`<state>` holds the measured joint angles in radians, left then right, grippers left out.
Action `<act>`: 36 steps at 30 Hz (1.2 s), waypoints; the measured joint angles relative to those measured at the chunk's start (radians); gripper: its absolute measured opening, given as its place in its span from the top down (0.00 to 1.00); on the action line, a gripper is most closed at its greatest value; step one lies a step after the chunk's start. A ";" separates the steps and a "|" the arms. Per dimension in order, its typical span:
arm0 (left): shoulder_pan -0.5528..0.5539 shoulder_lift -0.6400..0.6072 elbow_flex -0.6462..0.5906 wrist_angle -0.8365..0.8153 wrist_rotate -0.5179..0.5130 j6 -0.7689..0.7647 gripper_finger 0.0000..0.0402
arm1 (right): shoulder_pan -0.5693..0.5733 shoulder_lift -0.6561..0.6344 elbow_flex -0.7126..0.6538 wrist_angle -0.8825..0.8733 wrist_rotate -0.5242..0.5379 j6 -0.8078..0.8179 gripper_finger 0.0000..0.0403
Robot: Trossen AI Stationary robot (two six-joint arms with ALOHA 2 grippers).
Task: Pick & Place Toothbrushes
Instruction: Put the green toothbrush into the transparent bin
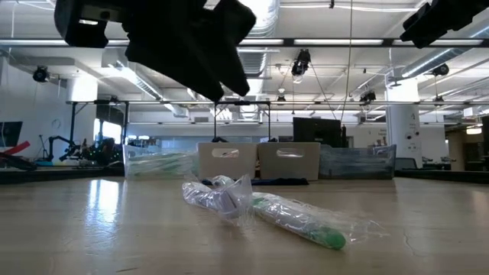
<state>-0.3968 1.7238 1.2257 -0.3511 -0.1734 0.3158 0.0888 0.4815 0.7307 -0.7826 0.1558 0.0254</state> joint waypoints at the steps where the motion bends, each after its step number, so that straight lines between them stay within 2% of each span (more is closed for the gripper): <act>1: -0.007 0.025 0.024 -0.005 0.001 0.021 0.57 | 0.000 0.000 0.000 0.000 0.000 0.000 0.98; 4: -0.017 0.106 0.111 -0.050 0.000 0.061 0.57 | 0.000 0.000 0.000 0.001 0.000 0.000 0.98; 11: -0.021 0.302 0.336 -0.273 -0.001 0.122 0.57 | 0.000 0.000 0.000 0.002 0.000 0.000 0.98; 17: -0.026 0.413 0.458 -0.370 -0.002 0.159 0.57 | 0.000 0.000 0.000 0.003 0.000 0.000 0.98; 31: -0.028 0.445 0.472 -0.390 0.000 0.256 0.57 | 0.000 0.000 0.000 0.004 0.000 0.000 0.98; 36: -0.022 0.446 0.469 -0.379 0.016 0.290 0.64 | 0.000 0.000 0.000 0.004 0.000 0.000 0.98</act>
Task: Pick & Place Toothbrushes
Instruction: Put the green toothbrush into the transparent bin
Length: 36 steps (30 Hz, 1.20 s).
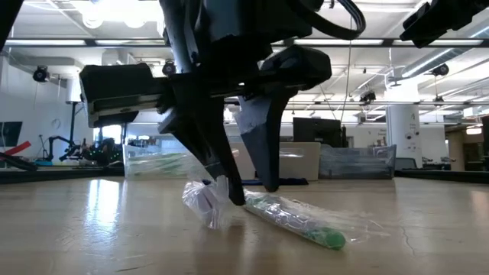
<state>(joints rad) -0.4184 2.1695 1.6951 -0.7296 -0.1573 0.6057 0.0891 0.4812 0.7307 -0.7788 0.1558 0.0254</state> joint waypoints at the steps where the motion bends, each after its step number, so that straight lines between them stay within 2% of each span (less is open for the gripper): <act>1: 0.003 0.003 -0.001 0.009 0.012 0.004 0.67 | 0.000 0.000 0.000 0.000 0.000 0.000 0.98; 5: 0.011 0.015 -0.012 0.038 0.044 0.016 0.75 | 0.000 -0.001 0.000 0.000 0.000 0.000 0.98; 18: 0.020 0.022 -0.014 0.098 0.036 0.048 0.97 | 0.000 0.000 0.000 0.000 0.000 0.000 0.98; 22: 0.019 0.007 -0.008 0.129 0.016 0.036 0.98 | 0.000 0.000 0.000 0.000 0.000 0.000 0.98; 26: 0.018 -0.042 0.002 0.135 -0.068 0.002 0.98 | 0.000 0.000 0.000 0.000 0.000 0.000 0.98; 29: 0.019 -0.087 -0.007 0.121 -0.093 -0.053 0.98 | 0.000 0.001 0.000 0.001 0.000 0.000 0.98; 36: 0.019 -0.281 -0.116 0.174 -0.128 -0.139 0.98 | 0.000 0.005 0.000 0.003 0.000 0.000 0.98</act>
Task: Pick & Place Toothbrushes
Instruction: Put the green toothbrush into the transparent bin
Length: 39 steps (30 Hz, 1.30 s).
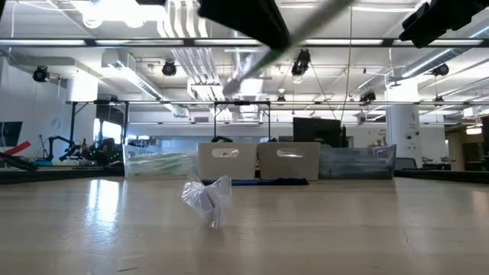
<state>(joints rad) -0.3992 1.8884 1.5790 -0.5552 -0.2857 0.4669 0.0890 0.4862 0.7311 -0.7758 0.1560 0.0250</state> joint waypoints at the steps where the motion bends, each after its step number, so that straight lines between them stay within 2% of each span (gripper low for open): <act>1: 0.000 -0.036 -0.032 0.025 -0.006 -0.010 0.98 | 0.000 0.001 0.000 0.000 0.000 0.000 0.98; 8: 0.018 -0.356 -0.403 0.373 -0.054 -0.091 0.98 | 0.000 0.000 0.000 0.002 0.000 0.000 0.98; 11: 0.025 -0.489 -0.571 0.491 -0.143 -0.205 0.98 | 0.000 0.000 0.000 0.002 0.000 0.000 0.98; 13: 0.026 -0.568 -0.654 0.507 -0.242 -0.328 0.98 | 0.000 0.000 0.000 0.002 0.000 0.000 0.98; 15: 0.030 -0.641 -0.719 0.469 -0.329 -0.477 0.98 | 0.000 0.000 0.000 0.002 0.000 0.000 0.98; 17: 0.038 -0.699 -0.768 0.395 -0.356 -0.644 0.98 | 0.000 0.000 0.000 0.002 0.000 0.000 0.98; 21: 0.053 -0.768 -0.824 0.169 -0.353 -0.964 0.98 | 0.000 0.000 0.000 0.002 0.000 0.000 0.98; 24: 0.065 -0.770 -0.854 0.018 -0.332 -1.174 0.98 | 0.000 0.000 0.000 0.002 0.000 0.000 0.98; 28: 0.079 -0.750 -0.888 -0.031 -0.267 -1.295 0.98 | 0.000 0.000 0.000 0.002 0.000 0.000 0.98; 30: 0.083 -0.733 -0.894 -0.029 -0.234 -1.274 0.98 | 0.000 0.000 0.000 0.002 0.000 0.000 0.98; 32: 0.085 -0.710 -0.889 -0.024 -0.177 -1.124 0.98 | 0.000 0.000 0.000 0.002 0.000 0.000 0.98; 36: 0.081 -0.647 -0.859 -0.025 -0.053 -0.669 0.98 | 0.000 0.000 0.000 0.002 0.000 0.000 0.98; 39: 0.076 -0.590 -0.837 -0.022 -0.024 -0.260 0.97 | 0.000 0.000 0.000 0.002 0.000 0.000 0.98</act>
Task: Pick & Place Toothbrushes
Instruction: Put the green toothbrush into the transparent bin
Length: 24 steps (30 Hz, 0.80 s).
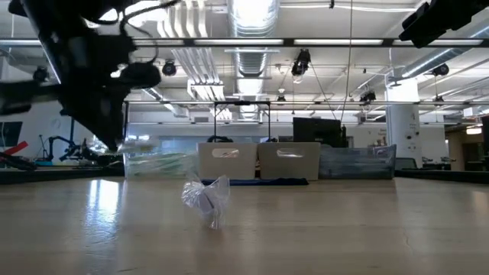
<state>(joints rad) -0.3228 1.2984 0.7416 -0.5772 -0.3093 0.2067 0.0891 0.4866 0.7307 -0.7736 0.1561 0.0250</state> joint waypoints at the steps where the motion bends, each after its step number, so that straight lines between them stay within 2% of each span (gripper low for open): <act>1: -0.002 0.021 0.004 -0.002 0.008 0.164 0.97 | 0.000 0.000 0.000 0.000 0.000 0.000 0.98; 3: -0.008 0.067 0.012 -0.002 0.010 0.486 0.97 | 0.000 0.000 0.000 0.000 0.000 0.000 0.98; 5: -0.008 0.115 0.022 -0.004 0.007 0.720 0.97 | 0.000 0.000 0.000 0.000 0.000 0.000 0.98; 8: -0.004 0.191 0.048 0.003 -0.012 0.865 0.97 | 0.000 0.000 0.000 0.000 0.000 0.000 0.98; 11: -0.012 0.263 0.083 -0.013 0.061 0.961 0.97 | 0.000 0.000 0.000 0.000 0.000 0.000 0.98; 14: -0.025 0.316 0.142 -0.074 0.131 1.003 0.97 | 0.000 0.000 0.000 0.000 0.000 0.000 0.98; 18: -0.028 0.360 0.198 -0.106 0.156 0.981 0.96 | 0.000 0.000 0.000 0.000 0.000 0.000 0.98; 24: -0.028 0.372 0.235 -0.077 0.161 0.607 0.89 | 0.000 0.000 0.000 0.000 0.000 0.000 0.98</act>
<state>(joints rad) -0.3511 1.6703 0.9761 -0.6545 -0.1479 0.8141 0.0891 0.4866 0.7303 -0.7738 0.1560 0.0250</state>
